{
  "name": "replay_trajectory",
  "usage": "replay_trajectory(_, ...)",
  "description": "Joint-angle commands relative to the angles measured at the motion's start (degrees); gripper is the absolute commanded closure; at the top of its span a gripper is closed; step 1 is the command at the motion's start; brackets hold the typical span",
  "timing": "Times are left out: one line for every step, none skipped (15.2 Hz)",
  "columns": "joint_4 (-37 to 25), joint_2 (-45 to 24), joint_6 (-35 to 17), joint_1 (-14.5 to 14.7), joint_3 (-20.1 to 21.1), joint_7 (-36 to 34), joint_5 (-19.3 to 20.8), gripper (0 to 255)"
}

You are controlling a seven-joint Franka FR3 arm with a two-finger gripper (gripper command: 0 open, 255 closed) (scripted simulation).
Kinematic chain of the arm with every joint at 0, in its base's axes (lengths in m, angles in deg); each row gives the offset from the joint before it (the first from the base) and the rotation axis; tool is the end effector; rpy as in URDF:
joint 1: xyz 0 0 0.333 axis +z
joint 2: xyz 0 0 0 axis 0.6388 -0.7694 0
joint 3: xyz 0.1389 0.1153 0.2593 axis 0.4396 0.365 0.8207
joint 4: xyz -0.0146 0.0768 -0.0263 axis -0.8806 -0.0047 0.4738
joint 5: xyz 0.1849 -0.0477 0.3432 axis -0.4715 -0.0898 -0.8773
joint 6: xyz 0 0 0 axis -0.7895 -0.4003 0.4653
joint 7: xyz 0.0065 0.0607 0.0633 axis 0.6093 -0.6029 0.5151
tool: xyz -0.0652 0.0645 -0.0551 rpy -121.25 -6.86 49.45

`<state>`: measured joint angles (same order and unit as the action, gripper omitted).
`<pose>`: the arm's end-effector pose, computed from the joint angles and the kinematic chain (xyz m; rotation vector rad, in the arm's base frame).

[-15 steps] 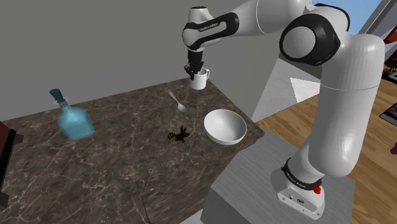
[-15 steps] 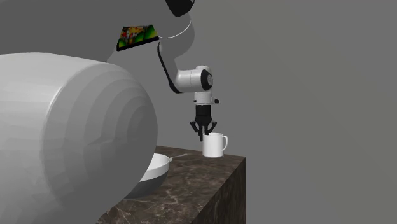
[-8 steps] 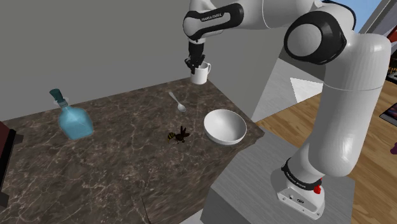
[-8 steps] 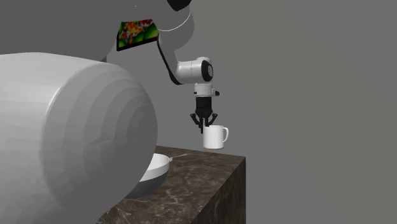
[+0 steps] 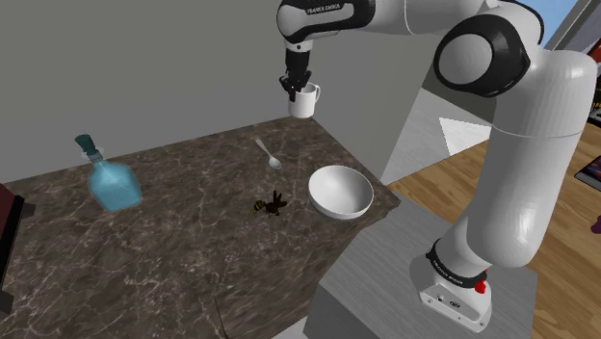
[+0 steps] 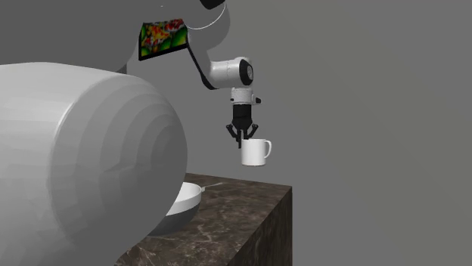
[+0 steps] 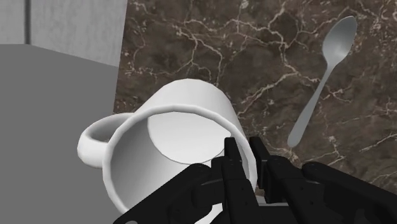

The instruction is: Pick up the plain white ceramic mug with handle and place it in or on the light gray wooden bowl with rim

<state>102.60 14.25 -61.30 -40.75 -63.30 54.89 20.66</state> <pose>0.6644 -0.0823 0.4631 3.1393 -0.0791 0.0354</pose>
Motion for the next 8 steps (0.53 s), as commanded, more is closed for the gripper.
replay_trajectory(-1.16,0.27,1.43,0.05,0.00,-0.12,0.06,255)
replay_trajectory(-1.85,0.33,2.17,0.04,-0.01,-0.13,0.08,255)
replay_trajectory(-2.56,0.37,2.92,0.02,-0.02,-0.15,0.09,255)
replay_trajectory(-3.29,0.39,3.68,0.01,-0.03,-0.16,0.10,255)
replay_trajectory(-4.05,0.41,4.45,-0.01,-0.03,-0.17,0.10,255)
replay_trajectory(-4.82,0.40,5.22,-0.03,-0.04,-0.18,0.11,255)
replay_trajectory(-5.62,0.39,6.00,-0.05,-0.05,-0.19,0.11,255)
replay_trajectory(-6.44,0.35,6.78,-0.07,-0.06,-0.20,0.11,255)
